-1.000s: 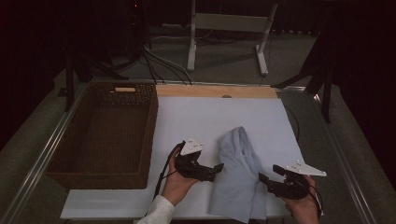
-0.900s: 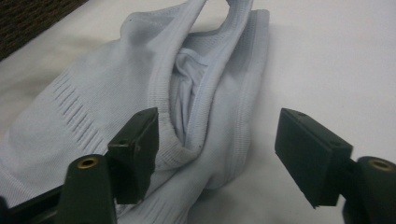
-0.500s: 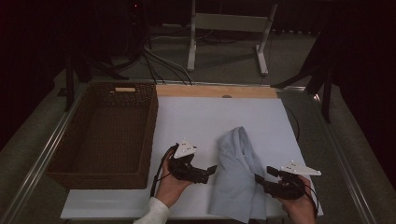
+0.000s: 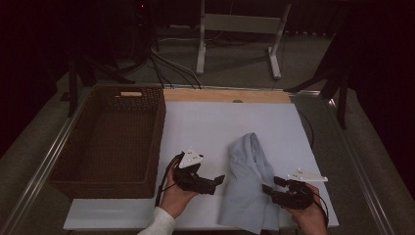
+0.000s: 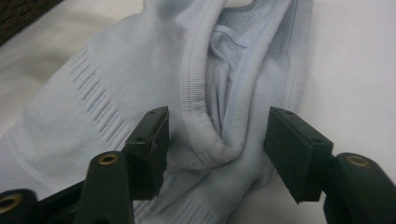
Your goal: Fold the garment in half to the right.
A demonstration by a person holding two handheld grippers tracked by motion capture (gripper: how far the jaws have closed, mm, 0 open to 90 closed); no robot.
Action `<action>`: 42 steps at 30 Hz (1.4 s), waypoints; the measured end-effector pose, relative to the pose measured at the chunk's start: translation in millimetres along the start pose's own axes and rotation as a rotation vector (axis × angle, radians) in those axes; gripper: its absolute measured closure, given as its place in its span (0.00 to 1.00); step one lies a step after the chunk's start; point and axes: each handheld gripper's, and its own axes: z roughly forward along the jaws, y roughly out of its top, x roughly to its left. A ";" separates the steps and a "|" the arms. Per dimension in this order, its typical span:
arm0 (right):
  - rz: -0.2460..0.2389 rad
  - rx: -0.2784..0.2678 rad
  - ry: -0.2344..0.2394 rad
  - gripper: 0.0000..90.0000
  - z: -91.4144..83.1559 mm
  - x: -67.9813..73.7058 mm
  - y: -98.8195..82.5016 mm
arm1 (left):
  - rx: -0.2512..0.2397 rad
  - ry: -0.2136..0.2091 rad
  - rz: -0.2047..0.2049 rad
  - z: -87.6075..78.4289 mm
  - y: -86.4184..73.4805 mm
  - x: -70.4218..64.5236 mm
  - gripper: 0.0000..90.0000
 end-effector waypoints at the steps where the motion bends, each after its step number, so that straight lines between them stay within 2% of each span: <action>1: 0.007 0.006 0.002 0.47 0.7 -0.7 0.1 | -0.001 0.001 0.000 0.0 0.0 -0.2 0.00; 8: -0.003 0.008 0.008 0.54 1.2 -0.6 0.3 | -0.005 0.002 0.000 -0.7 0.3 -0.8 0.00; 16: -0.025 -0.025 -0.001 0.51 -1.9 2.8 1.9 | -0.007 0.003 -0.001 -1.4 0.1 -0.5 0.00; 19: -0.032 -0.022 -0.006 0.51 -1.2 4.2 1.9 | -0.007 0.003 -0.001 -1.3 0.0 -0.7 0.00; 23: -0.025 0.018 0.004 0.53 3.7 3.8 1.6 | -0.006 0.000 -0.002 -0.6 -0.4 -1.4 0.00; 28: -0.018 0.044 0.022 0.63 6.7 3.2 1.6 | -0.006 -0.001 -0.004 -0.4 -0.5 -1.7 0.00; 34: -0.022 0.078 0.037 0.88 8.5 3.0 1.9 | -0.001 -0.004 0.001 0.0 -0.9 -2.0 0.00; 37: -0.025 0.057 0.031 0.94 4.7 3.1 4.0 | -0.003 -0.003 0.000 -0.1 -0.9 -2.1 0.00; 42: -0.027 -0.005 0.001 0.96 -4.7 2.0 10.0 | 0.000 -0.005 0.000 0.7 -1.3 -2.6 0.00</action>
